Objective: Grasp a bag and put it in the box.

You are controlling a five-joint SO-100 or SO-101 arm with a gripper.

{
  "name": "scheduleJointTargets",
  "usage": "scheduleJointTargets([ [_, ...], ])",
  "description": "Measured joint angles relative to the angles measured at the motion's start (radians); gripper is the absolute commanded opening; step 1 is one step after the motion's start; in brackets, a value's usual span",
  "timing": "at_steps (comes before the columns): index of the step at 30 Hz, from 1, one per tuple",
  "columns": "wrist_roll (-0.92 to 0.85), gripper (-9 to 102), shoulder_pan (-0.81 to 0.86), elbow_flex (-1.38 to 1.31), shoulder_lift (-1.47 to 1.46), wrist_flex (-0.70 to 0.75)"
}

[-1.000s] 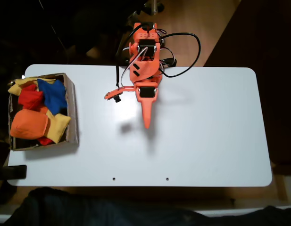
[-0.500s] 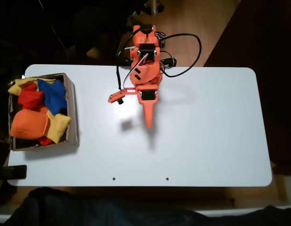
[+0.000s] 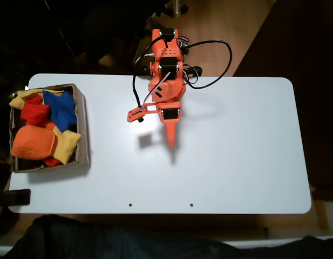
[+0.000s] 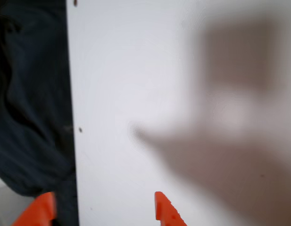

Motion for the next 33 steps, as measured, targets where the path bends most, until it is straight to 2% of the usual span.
scheduleJointTargets([
  [1, 0.0, 34, 0.0, 0.0, 0.0, 0.005],
  [4, 0.0, 18, -0.002, 0.0, 0.0, 0.02],
  [6, 0.0, 15, -0.005, 0.0, 0.0, 0.029],
  [11, 0.021, 0, -0.008, 0.0, 0.0, 0.058],
  [25, 0.075, 0, -0.008, 0.0, 0.0, 0.147],
  [33, 0.075, 0, -0.021, 0.0, 0.0, 0.15],
])
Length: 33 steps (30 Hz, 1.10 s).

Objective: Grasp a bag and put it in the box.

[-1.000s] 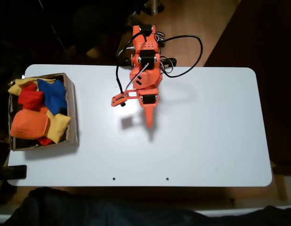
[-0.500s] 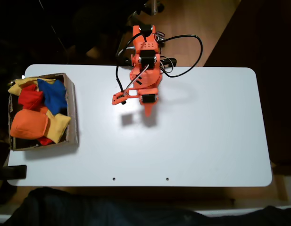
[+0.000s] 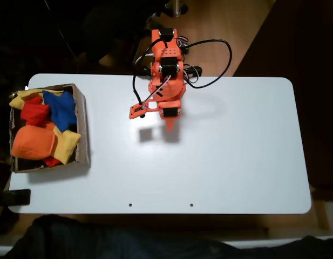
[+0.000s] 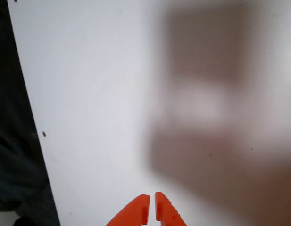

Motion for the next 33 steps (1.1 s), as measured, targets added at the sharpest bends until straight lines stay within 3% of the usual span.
scheduleJointTargets([
  [33, 0.009, 0, 0.054, 0.0, 0.0, 0.0],
])
